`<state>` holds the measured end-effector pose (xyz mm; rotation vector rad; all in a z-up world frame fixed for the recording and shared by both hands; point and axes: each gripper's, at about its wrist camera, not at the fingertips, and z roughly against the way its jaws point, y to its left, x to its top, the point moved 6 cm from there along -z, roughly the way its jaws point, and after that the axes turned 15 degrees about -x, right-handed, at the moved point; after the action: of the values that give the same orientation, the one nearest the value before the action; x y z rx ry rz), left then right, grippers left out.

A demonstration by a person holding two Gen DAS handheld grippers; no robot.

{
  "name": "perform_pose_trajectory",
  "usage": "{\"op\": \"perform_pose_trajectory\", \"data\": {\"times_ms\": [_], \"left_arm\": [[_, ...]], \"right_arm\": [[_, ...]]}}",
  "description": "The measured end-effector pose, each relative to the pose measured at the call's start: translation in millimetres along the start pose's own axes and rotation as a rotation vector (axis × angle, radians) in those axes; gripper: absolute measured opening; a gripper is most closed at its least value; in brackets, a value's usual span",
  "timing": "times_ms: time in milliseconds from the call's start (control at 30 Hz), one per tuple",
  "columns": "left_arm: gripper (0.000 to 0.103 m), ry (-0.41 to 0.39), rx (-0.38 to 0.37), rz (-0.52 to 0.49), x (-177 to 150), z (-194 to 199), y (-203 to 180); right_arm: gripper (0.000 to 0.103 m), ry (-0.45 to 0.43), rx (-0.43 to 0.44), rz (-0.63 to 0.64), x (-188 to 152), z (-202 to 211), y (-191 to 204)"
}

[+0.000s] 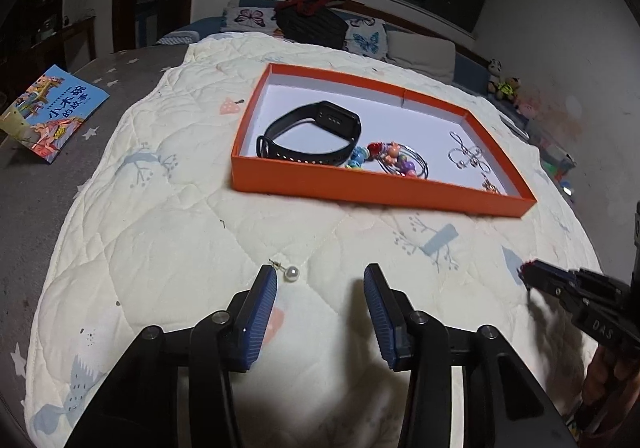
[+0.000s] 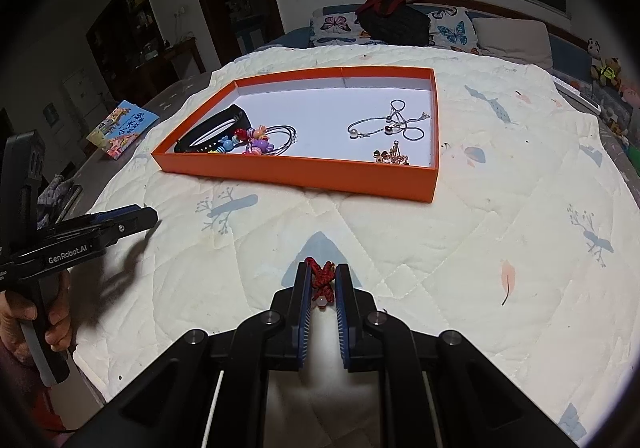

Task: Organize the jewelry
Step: 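Grasp the red tassel with the right tool while the left tool grasps the silver stud, then carry the tassel over the tray and open the right tool while the left tool releases the stud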

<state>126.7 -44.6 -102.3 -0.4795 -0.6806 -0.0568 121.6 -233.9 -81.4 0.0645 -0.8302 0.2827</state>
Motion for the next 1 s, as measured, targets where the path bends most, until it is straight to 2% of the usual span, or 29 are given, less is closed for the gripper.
{"op": "perform_pose_trajectory", "data": {"times_ms": [67,133,333,467,700,867,1000], "left_arm": [[0.03,-0.01,0.019,0.022,1.9,-0.5,3.9],[0.025,-0.023,0.036,0.041,3.3,-0.3,8.0],[0.019,-0.038,0.089,0.031,3.0,-1.7,10.2],[0.009,-0.036,0.105,0.01,2.0,-1.8,11.2],[0.007,-0.031,0.087,-0.024,0.5,1.1,10.5],[0.007,-0.029,0.024,-0.057,2.6,6.7,-3.0],[0.007,-0.07,-0.033,-0.102,20.9,17.2,-21.5]], "right_arm": [[0.014,0.002,0.004,-0.004,-0.5,-1.3,-0.5],[0.014,0.004,0.009,-0.009,-0.8,-2.6,-1.0],[0.014,0.007,0.02,-0.016,-1.3,-4.6,-0.9],[0.014,0.005,0.025,-0.018,-2.0,-4.1,-2.2],[0.014,-0.007,0.022,-0.02,-1.1,-1.0,-3.1],[0.014,-0.022,0.052,-0.037,6.5,8.2,-4.7],[0.014,-0.052,0.081,-0.049,23.0,17.8,-6.5]]}}
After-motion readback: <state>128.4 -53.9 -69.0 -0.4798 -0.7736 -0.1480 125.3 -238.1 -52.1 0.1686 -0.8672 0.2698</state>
